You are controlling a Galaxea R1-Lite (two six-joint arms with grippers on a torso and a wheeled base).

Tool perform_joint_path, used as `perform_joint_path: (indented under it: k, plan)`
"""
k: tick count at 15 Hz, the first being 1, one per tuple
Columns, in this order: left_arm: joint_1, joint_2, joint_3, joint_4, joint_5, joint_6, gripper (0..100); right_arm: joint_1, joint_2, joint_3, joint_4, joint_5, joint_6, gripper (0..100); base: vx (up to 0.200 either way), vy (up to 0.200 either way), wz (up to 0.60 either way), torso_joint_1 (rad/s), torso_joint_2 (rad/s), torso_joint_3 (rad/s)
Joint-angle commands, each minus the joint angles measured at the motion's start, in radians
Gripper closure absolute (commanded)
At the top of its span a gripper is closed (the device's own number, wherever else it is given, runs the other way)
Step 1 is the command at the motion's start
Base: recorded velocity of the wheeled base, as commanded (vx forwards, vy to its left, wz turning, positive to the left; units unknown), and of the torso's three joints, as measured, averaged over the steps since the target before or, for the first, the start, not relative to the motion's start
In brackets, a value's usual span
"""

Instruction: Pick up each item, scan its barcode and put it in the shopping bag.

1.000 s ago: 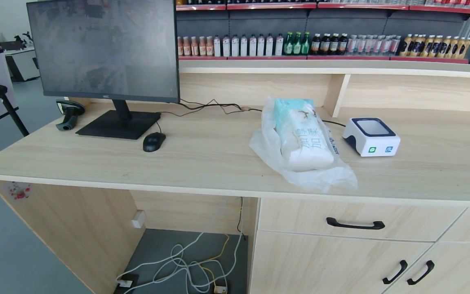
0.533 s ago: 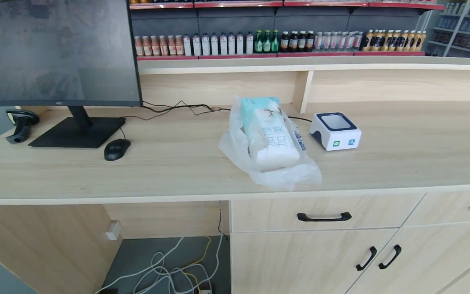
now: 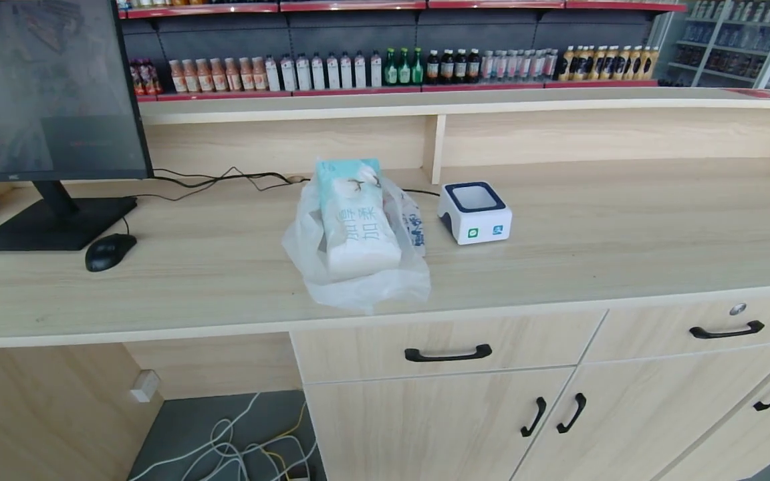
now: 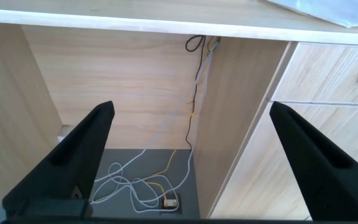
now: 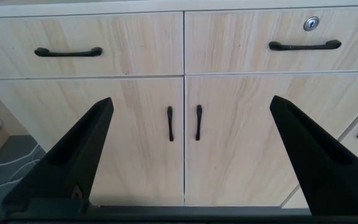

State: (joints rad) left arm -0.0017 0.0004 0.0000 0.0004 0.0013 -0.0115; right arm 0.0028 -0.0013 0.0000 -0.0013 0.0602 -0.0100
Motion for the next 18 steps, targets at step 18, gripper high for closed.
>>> perform_joint_path:
  k: [18]
  plan:
    - [0.000, 0.000, 0.000, -0.002, 0.000, -0.001, 0, 0.000, 0.001, 0.000, 0.000, 0.001, -0.001, 0, 0.000, -0.156, 0.00, 0.002, 0.00, 0.002]
